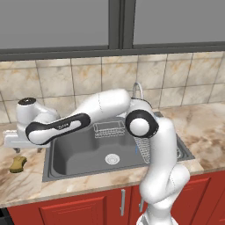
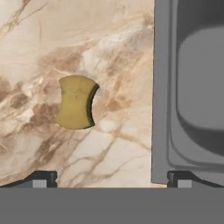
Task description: Soak the sponge with water for a few seconds and then drop it inside the sink.
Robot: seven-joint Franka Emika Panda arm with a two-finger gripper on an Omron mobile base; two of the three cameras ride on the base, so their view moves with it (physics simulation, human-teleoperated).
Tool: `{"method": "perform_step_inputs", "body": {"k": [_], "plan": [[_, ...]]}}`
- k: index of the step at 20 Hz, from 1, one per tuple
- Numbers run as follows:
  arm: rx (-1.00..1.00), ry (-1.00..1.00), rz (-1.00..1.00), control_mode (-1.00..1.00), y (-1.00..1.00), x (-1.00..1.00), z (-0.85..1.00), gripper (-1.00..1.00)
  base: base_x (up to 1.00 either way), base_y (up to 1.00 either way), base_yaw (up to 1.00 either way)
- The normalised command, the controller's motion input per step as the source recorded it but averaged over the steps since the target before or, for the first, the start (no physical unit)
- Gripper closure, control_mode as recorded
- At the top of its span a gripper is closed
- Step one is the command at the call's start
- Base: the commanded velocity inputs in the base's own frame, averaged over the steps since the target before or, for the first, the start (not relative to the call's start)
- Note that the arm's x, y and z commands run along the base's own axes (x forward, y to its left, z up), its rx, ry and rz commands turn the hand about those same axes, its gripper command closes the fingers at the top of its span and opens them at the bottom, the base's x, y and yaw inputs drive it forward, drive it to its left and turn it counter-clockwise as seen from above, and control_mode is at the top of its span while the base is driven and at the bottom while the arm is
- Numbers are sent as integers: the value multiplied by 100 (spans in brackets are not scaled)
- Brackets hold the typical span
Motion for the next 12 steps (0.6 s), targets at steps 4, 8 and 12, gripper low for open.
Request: {"method": "perform_step_inputs", "body": {"k": [4,8,12], "plan": [[-2,0,0,-100,29,6,-3,-100,0,0,0],[0,0,0,-100,17,7,-13,-100,0,0,0],[0,0,0,-100,4,6,-39,-100,0,0,0]]}}
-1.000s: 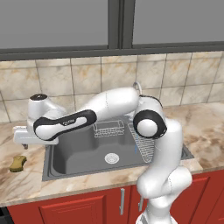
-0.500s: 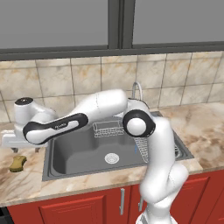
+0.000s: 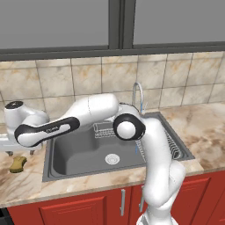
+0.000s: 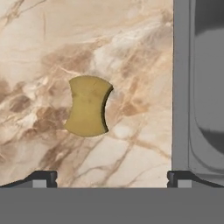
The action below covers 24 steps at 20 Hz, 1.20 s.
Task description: Soak the sponge with water for a few seconds and then drop it inside the sink.
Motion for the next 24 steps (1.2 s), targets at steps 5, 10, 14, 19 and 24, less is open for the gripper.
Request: {"method": "perform_step_inputs", "body": {"k": [5,10,14,19,24], "plan": [[0,0,0,-100,2,11,-43,-100,0,0,0],[0,7,0,-100,0,20,-9,-100,0,0,0],[2,7,0,-100,0,27,-1,-100,0,0,0],[0,2,0,-100,0,38,-18,-100,0,0,0],[0,0,0,-100,2,36,-29,-100,0,0,0]]}}
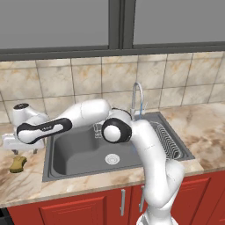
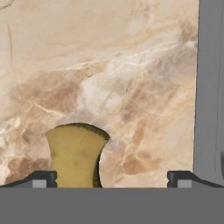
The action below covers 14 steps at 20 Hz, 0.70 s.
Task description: Soak the sponge with water for a few seconds and then drop it inside the sink.
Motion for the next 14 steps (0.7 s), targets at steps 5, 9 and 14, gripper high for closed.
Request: {"method": "perform_step_inputs", "body": {"k": [5,9,14], "plan": [[0,0,0,-100,16,17,-22,-100,0,0,0],[1,0,0,-100,28,0,-1,-100,0,0,0],[0,0,0,-100,27,0,5,-100,0,0,0]]}}
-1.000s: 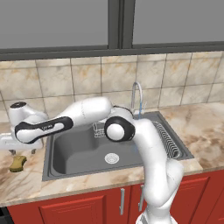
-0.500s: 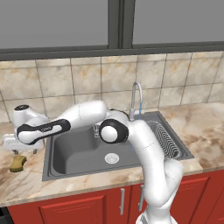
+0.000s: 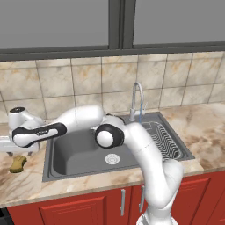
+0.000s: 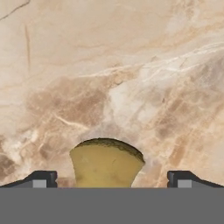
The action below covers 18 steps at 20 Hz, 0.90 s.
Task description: Soak the sponge with water for a few seconds and then drop it inside the sink.
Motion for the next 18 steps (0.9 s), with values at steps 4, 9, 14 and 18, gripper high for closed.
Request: {"method": "perform_step_inputs", "body": {"k": [4,9,14,18], "plan": [[0,0,0,-100,9,0,0,-100,0,0,0],[0,0,0,-100,0,0,2,-100,0,0,0],[0,0,0,-100,0,-1,0,-100,0,0,0],[0,0,0,-100,4,-1,-3,-100,0,0,0]]}}
